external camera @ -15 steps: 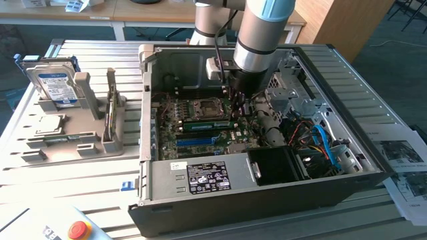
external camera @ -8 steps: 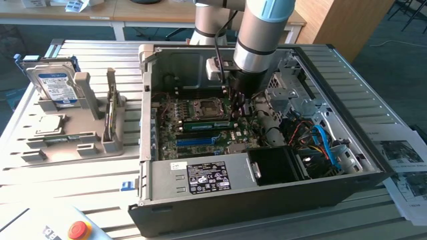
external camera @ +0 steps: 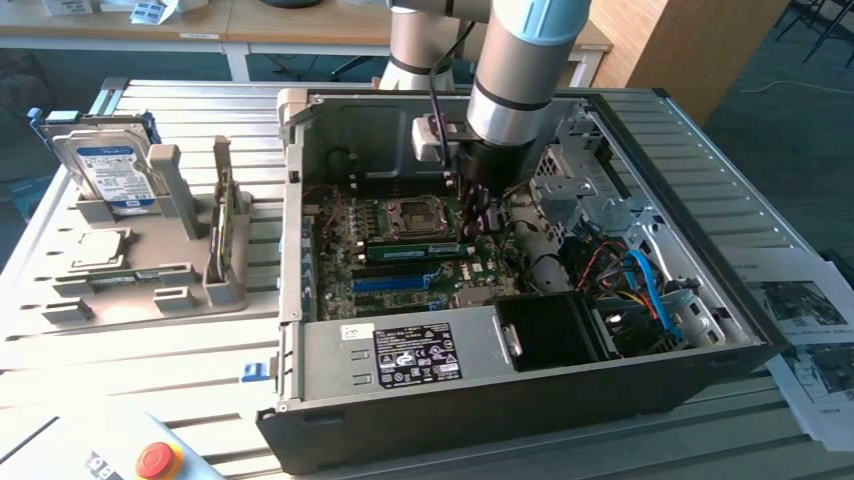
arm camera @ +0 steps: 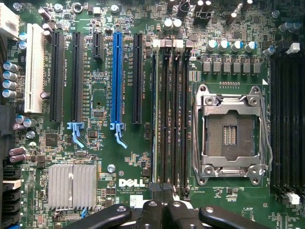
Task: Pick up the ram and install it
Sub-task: 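Press down the ram until it locks into place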
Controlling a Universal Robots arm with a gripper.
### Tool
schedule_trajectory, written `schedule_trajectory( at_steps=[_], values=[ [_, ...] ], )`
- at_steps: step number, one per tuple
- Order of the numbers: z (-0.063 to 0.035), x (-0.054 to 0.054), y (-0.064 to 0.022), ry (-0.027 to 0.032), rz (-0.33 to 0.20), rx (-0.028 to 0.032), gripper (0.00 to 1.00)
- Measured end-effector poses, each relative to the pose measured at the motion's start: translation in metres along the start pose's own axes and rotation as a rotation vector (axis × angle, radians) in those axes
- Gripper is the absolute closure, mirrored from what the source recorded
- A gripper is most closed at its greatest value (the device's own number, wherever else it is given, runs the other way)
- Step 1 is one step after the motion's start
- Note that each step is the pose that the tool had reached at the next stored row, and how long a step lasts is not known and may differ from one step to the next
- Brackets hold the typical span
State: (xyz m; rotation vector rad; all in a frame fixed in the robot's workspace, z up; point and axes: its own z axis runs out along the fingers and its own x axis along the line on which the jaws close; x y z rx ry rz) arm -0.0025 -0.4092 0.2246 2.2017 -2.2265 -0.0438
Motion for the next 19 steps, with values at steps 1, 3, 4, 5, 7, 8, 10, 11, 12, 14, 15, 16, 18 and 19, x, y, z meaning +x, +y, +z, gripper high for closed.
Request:
schedule_trajectory(
  at_steps=[1, 3, 4, 5, 7, 8, 10, 11, 12, 14, 15, 16, 18, 19],
  values=[
    [0.0002, 0.0, 0.0, 0.0002, 0.0, 0.0, 0.9],
    [0.0002, 0.0, 0.0, 0.0001, 0.0, 0.0, 0.9],
    [0.0003, 0.0, 0.0, -0.0001, 0.0, 0.0001, 0.9],
    [0.0003, 0.0, 0.0, -0.0001, 0.0, 0.0001, 0.9],
    [0.0009, 0.0, 0.0, -0.0001, 0.0, 0.0001, 0.9],
    [0.001, 0.0, 0.0, 0.0, 0.0, 0.0001, 0.9],
    [0.0011, 0.0, 0.0, 0.0002, 0.0, 0.0, 0.9],
    [0.0012, 0.0, 0.0, 0.0, 0.0, 0.0001, 0.9],
    [0.0013, 0.0, 0.0, -0.0002, 0.0, 0.0001, 0.9],
    [0.0013, 0.0, 0.0, -0.0002, 0.0, 0.0001, 0.9],
    [0.0013, 0.0, 0.0, -0.0002, 0.0, 0.0001, 0.9],
    [0.0013, 0.0, 0.0, -0.0001, 0.0, 0.0001, 0.9],
    [0.0013, 0.0, 0.0, -0.0001, 0.0, 0.0001, 0.9],
    [0.0014, 0.0, 0.0, -0.0001, 0.0, 0.0001, 0.9]
  ],
)
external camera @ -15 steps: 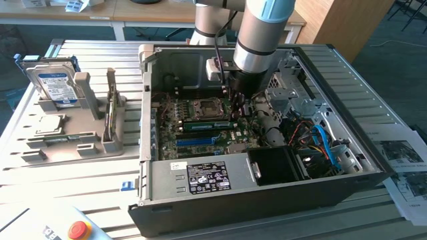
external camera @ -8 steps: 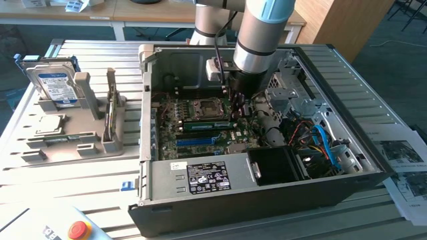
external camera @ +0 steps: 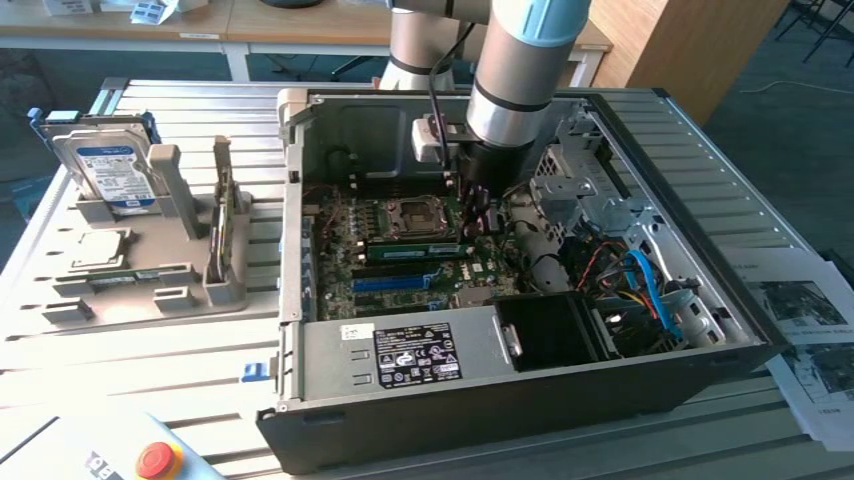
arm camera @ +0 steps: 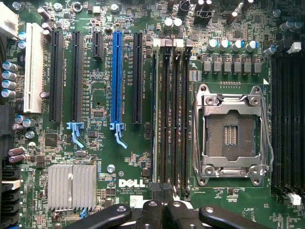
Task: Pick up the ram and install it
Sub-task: 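Press down the ram until it locks into place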
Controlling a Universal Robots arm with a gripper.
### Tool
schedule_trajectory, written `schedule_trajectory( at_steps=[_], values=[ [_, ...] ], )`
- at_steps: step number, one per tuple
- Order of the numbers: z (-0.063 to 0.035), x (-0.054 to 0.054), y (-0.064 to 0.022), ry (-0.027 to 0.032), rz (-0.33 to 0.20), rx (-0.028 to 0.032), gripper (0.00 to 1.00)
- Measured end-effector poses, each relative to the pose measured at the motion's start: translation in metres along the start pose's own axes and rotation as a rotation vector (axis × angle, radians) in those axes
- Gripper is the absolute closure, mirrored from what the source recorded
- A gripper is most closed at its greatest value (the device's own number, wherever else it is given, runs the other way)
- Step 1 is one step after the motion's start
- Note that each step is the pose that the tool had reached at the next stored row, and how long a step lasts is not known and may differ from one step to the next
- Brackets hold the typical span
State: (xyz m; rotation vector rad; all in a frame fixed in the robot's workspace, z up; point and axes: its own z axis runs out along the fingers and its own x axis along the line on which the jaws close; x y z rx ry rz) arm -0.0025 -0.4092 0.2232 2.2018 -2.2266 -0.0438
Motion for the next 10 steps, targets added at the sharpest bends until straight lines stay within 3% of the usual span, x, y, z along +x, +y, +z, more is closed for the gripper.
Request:
schedule_trajectory(
  at_steps=[10],
  values=[
    [-0.0015, -0.0001, 0.0001, -0.0007, 0.0, 0.0, 0.9]
  ],
)
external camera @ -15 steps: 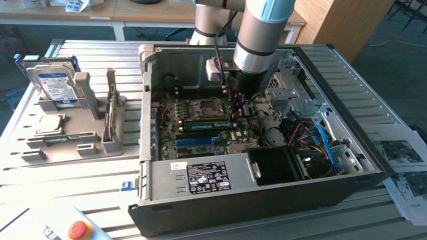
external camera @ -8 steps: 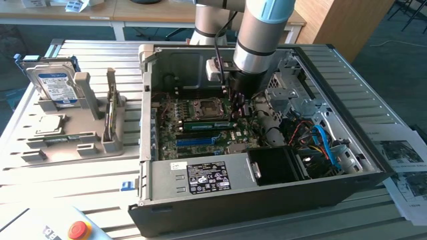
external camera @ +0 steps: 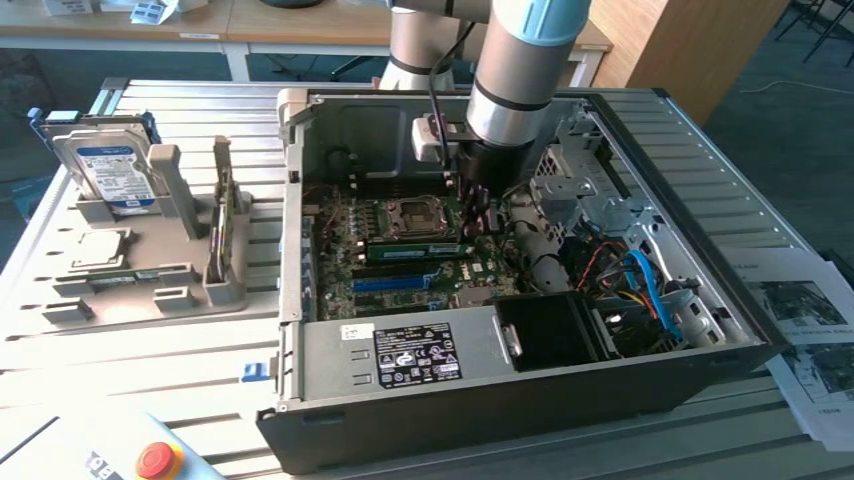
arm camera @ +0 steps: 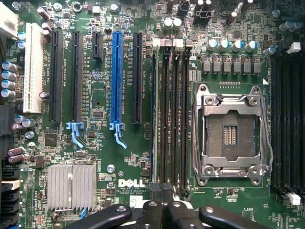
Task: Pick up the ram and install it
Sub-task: 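Press down the ram until it locks into place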
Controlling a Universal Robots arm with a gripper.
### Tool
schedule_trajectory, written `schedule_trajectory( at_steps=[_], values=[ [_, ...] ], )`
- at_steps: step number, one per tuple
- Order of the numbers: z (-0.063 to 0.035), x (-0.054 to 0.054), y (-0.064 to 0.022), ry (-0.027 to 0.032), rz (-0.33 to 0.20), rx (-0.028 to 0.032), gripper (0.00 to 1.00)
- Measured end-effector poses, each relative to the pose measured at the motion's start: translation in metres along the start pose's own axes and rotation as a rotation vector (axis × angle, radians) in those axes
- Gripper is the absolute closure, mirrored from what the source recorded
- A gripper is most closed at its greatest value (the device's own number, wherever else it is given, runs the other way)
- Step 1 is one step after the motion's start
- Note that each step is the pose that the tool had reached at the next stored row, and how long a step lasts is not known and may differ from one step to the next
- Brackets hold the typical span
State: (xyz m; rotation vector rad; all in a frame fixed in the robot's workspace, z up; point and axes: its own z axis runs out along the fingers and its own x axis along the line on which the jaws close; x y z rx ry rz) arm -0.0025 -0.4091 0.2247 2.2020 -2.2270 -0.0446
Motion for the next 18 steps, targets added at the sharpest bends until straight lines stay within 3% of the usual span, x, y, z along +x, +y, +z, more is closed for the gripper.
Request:
schedule_trajectory(
  at_steps=[14, 18],
  values=[
    [-0.0059, 0.0, 0.0004, 0.0006, 0.0, -0.0012, 0.9],
    [-0.0055, -0.0007, 0.008, 0.0005, 0.0, -0.0005, 0.9]
  ],
)
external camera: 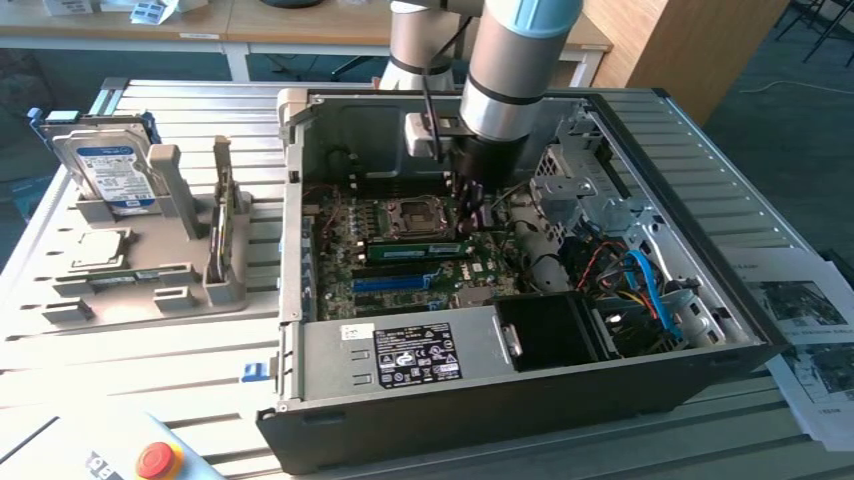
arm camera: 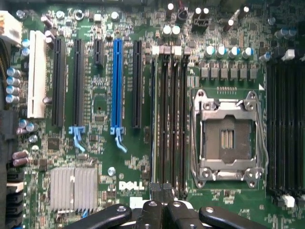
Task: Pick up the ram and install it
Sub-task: 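Press down the ram until it locks into place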
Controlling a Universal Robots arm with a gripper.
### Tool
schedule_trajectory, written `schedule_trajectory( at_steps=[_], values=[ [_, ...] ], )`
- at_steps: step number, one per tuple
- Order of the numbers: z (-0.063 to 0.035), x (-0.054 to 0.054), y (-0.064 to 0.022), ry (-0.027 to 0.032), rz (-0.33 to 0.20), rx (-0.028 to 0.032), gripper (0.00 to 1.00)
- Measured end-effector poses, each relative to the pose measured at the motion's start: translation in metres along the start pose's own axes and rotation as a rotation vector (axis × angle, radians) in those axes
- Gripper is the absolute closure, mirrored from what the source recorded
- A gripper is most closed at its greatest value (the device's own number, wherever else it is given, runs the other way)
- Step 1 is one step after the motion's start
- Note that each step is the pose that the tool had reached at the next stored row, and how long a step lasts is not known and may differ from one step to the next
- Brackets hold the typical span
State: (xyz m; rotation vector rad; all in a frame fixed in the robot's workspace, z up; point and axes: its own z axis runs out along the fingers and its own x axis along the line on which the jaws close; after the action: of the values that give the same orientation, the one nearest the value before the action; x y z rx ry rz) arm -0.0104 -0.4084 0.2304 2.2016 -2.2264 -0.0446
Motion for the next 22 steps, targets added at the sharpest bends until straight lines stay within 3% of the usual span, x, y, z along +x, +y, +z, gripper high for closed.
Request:
schedule_trajectory(
  at_steps=[22],
  values=[
    [0.002, -0.001, 0.0581, -0.0001, 0.0, 0.0108, 0.9]
  ],
)
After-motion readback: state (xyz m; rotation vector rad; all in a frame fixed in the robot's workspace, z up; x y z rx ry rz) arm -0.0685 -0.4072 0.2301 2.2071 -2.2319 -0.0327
